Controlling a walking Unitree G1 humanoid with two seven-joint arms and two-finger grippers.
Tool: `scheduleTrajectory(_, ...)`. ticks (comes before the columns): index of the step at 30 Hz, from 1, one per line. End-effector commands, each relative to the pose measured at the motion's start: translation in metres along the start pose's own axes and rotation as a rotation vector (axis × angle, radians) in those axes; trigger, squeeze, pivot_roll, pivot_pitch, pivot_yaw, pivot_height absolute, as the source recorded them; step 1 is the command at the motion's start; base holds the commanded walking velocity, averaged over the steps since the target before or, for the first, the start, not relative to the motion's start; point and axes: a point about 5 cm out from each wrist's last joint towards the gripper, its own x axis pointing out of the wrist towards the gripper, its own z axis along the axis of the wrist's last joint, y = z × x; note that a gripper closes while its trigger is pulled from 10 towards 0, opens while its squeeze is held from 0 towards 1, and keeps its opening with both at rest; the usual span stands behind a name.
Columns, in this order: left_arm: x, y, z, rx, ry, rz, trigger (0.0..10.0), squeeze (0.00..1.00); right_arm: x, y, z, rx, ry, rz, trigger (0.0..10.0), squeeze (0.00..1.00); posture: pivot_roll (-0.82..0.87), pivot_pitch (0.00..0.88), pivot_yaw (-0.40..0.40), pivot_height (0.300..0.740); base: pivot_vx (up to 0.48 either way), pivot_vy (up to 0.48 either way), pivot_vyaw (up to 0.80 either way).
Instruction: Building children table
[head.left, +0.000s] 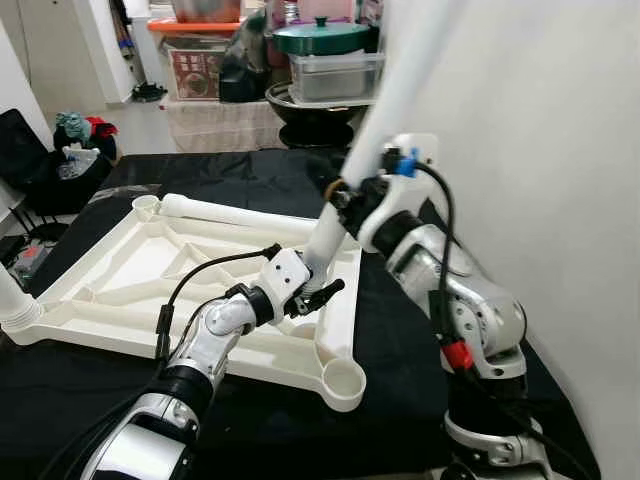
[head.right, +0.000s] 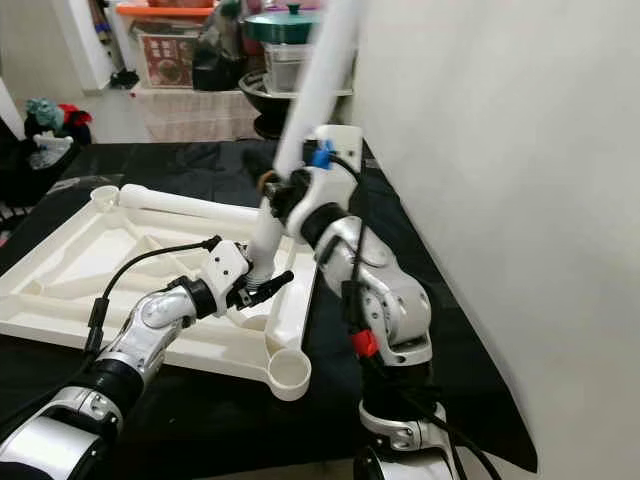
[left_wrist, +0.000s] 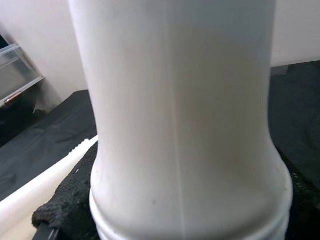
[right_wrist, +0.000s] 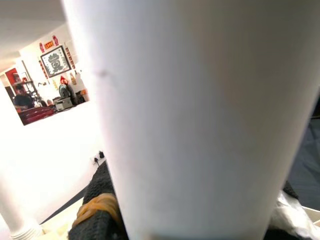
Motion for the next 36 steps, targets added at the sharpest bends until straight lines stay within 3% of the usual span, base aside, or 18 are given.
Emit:
scheduleTrajectory(1, 0.003, -0.003, 0.004, 0.051, -0.014, -0.035, 10.0, 0.0, 0.001, 0.0, -0.002, 0.007, 0.005, -0.003, 0.0, 0.0, -0.02, 0.0, -0.014, 0.74, 0.0, 0.0, 0.0)
scheduleTrajectory(2, 0.002, -0.003, 0.004, 0.05, -0.02, -0.029, 10.0, 0.26, 0.001, 0.0, -0.002, 0.005, 0.002, -0.005, 0.0, 0.0, -0.02, 0.0, -0.013, 0.74, 0.0, 0.0, 0.0)
scheduleTrajectory(3, 0.002, -0.002, 0.005, 0.038, -0.03, -0.027, 10.0, 1.0, 0.001, 0.0, -0.003, 0.004, 0.0, -0.007, 0.0, 0.0, -0.02, 0.0, -0.013, 0.74, 0.0, 0.0, 0.0)
scheduleTrajectory(8, 0.001, 0.001, 0.007, 0.031, -0.051, -0.038, 10.0, 1.0, 0.0, -0.002, -0.003, -0.003, -0.002, -0.012, 0.0, 0.0, -0.02, 0.0, -0.013, 0.74, 0.0, 0.0, 0.0)
scheduleTrajectory(14, -0.001, 0.014, 0.011, 0.092, -0.05, 0.051, 10.0, 1.0, -0.001, -0.004, -0.003, -0.019, 0.003, -0.012, 0.0, 0.0, -0.01, 0.0, -0.012, 0.74, 0.0, 0.0, 0.0)
scheduleTrajectory(17, -0.003, 0.024, 0.012, 0.118, -0.036, 0.131, 10.0, 1.0, -0.003, -0.01, -0.001, -0.046, 0.007, -0.024, 0.0, 0.0, -0.01, 0.0, -0.009, 0.74, 0.0, 0.0, 0.0)
scheduleTrajectory(18, -0.007, 0.031, 0.011, 0.126, -0.032, 0.182, 10.0, 1.0, -0.007, -0.023, 0.003, -0.092, 0.01, -0.053, 0.0, 0.0, -0.01, 0.0, -0.009, 0.74, 0.0, 0.0, 0.0)
scheduleTrajectory(20, -0.009, 0.032, 0.011, 0.125, -0.032, 0.191, 10.0, 1.0, -0.008, -0.028, 0.005, -0.107, 0.01, -0.064, 0.0, 0.0, -0.01, 0.0, -0.009, 0.74, 0.0, 0.0, 0.0)
scheduleTrajectory(21, -0.013, 0.034, 0.009, 0.112, -0.031, 0.195, 10.0, 0.0, -0.012, -0.038, 0.009, -0.136, 0.014, -0.091, 0.0, 0.0, -0.01, 0.0, -0.012, 0.74, 0.0, 0.0, 0.0)
scheduleTrajectory(24, -0.021, 0.033, 0.005, 0.068, -0.035, 0.173, 10.0, 0.0, -0.022, -0.062, 0.018, -0.192, 0.026, -0.15, 0.0, 0.0, -0.01, 0.0, -0.015, 0.74, 0.0, 0.0, 0.0)
scheduleTrajectory(29, -0.03, 0.007, 0.001, -0.028, -0.074, 0.01, 10.0, 0.0, -0.034, -0.094, 0.034, -0.279, 0.035, -0.255, 0.0, 0.0, -0.01, 0.0, -0.023, 0.74, 0.0, 0.0, 0.0)
scheduleTrajectory(31, -0.03, -0.002, 0.001, -0.052, -0.08, -0.039, 10.0, 0.0, -0.035, -0.099, 0.036, -0.288, 0.03, -0.284, 0.0, 0.0, -0.01, 0.0, -0.022, 0.74, 0.0, 0.0, 0.0)
scheduleTrajectory(36, -0.031, -0.005, 0.003, -0.082, -0.083, -0.056, 10.0, 0.0, -0.035, -0.103, 0.038, -0.298, 0.026, -0.294, 0.0, 0.0, 0.0, 0.0, -0.022, 0.74, 0.0, 0.0, 0.0)
